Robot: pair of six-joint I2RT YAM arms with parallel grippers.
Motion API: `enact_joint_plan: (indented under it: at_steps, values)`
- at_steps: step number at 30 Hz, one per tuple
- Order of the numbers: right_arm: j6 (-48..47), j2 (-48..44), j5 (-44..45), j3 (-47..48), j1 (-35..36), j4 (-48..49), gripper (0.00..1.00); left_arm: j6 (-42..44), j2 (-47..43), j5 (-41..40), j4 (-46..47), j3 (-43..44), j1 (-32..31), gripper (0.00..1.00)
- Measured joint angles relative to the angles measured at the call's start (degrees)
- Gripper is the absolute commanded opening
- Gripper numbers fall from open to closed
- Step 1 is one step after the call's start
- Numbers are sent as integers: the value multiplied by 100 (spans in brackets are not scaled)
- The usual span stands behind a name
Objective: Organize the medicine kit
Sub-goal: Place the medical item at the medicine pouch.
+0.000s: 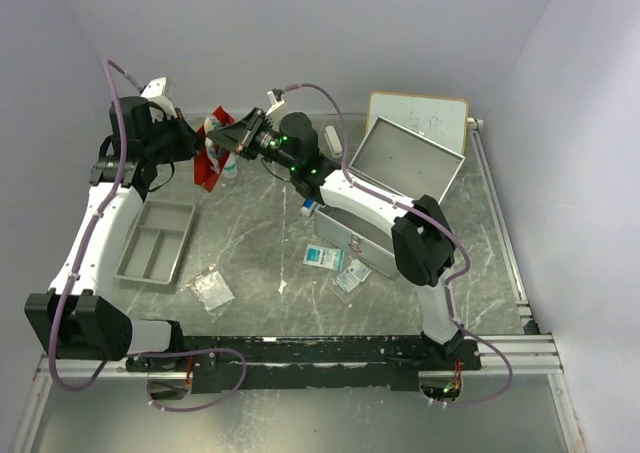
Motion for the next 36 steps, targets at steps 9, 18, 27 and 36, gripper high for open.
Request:
enact_joint_plan:
  at_steps: [9, 18, 27, 36]
  values:
    - [-37, 90, 192, 24, 0, -173, 0, -162, -164, 103, -2, 0, -2, 7]
    - [-273, 125, 424, 142, 0, -505, 0, -385, -232, 210, -4, -87, -133, 7]
    - [-791, 275, 560, 815, 4, -1209, 35, -442, -264, 205, -15, -120, -201, 7]
    - [-1845, -122, 855, 1038, 127, -2503, 39, -330, -227, 105, -24, -120, -240, 7]
